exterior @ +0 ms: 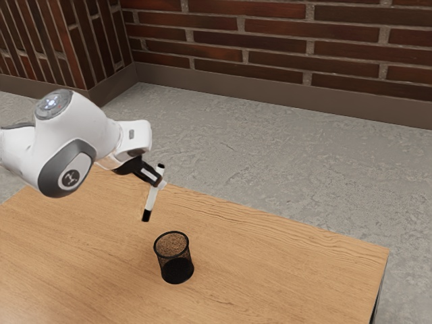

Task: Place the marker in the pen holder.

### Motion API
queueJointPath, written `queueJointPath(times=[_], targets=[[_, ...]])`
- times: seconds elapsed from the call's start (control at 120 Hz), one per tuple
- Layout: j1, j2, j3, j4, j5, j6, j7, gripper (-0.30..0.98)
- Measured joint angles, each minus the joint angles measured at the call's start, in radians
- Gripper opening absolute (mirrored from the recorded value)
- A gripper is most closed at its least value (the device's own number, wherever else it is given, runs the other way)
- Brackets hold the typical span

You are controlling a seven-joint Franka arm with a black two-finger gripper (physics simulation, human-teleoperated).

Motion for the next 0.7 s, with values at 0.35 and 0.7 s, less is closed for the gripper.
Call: queueJointPath(times=[0.35, 0.7], targets=[[-0.016, 0.002, -0.124, -0.043, 0.001, 0.029, -0.100, -0.09], [-0.011, 0.031, -0.135, -0.070, 0.050, 0.034, -0.187, -0.09]])
